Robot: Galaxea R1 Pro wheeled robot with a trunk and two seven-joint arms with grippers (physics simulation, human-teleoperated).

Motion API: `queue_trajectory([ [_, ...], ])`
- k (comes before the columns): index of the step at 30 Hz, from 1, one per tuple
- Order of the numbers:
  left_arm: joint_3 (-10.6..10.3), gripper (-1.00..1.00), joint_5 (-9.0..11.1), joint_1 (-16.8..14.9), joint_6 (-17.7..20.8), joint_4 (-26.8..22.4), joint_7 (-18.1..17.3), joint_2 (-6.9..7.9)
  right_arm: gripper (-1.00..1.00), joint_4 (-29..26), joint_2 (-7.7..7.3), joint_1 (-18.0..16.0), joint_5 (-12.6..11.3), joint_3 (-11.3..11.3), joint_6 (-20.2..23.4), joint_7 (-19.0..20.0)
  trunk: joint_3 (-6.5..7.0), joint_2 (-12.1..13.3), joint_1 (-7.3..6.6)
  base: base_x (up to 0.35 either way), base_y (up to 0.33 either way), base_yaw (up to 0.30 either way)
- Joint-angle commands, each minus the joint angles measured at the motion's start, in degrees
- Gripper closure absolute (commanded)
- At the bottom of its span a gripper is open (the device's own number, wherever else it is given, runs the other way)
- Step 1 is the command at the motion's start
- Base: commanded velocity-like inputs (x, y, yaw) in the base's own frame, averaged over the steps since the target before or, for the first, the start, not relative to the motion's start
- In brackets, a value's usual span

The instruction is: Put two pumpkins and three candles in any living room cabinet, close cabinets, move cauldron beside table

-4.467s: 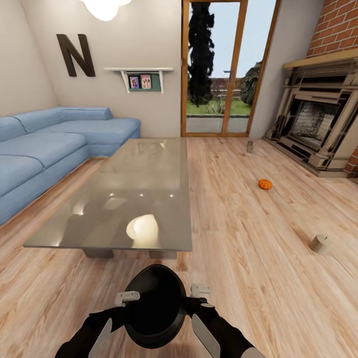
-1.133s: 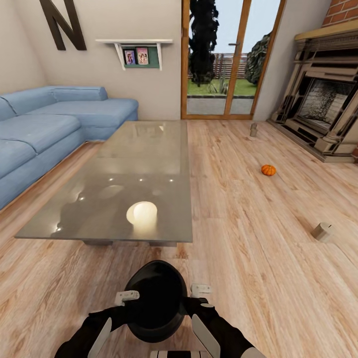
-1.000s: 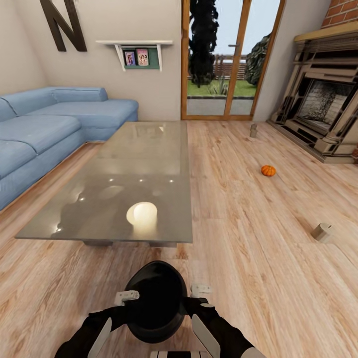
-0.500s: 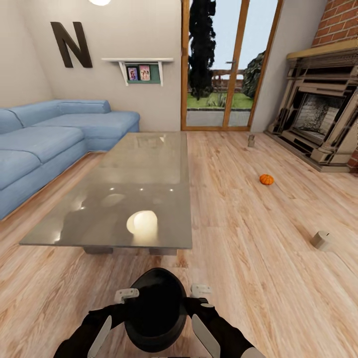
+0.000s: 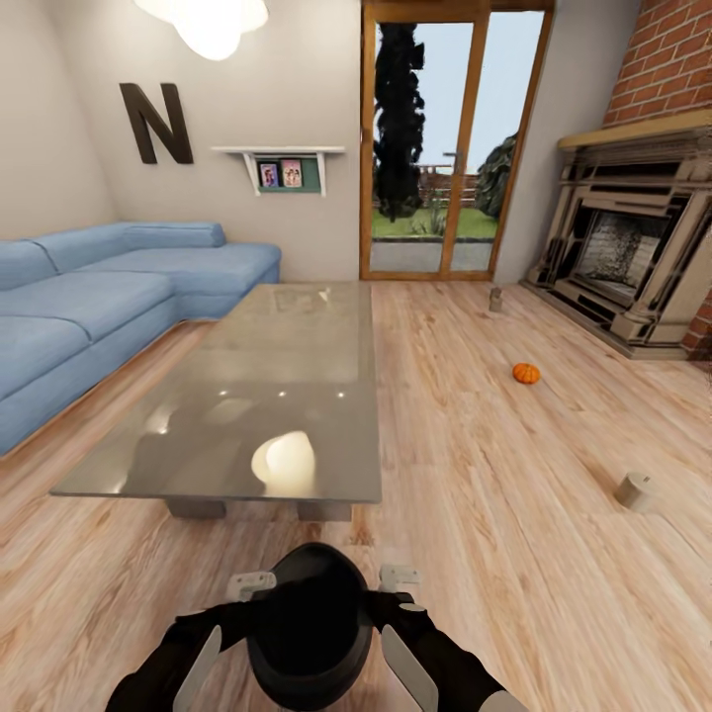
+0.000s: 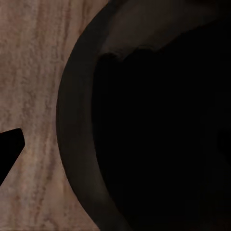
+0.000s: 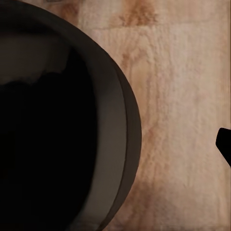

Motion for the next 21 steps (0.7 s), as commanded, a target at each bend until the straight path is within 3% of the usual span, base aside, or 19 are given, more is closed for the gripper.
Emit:
queue_trajectory([
  [1,-0.17,-1.00,0.60,-0.02,0.31,-0.08,0.14,0.09,-1.00,-0.06,0.00,-0.04,-0.28,0.15,0.19,-0.43,0.18,-0.01,-0.06,-0.214,0.000,0.000],
  [21,-0.17,-1.00,0.64,0.01,0.23,-0.08,0.14,0.16,-1.00,-0.06,0.00,-0.04,-0.28,0.15,0.19,-0.43,4.61,0.26,-0.58,-0.146,0.000,0.000],
])
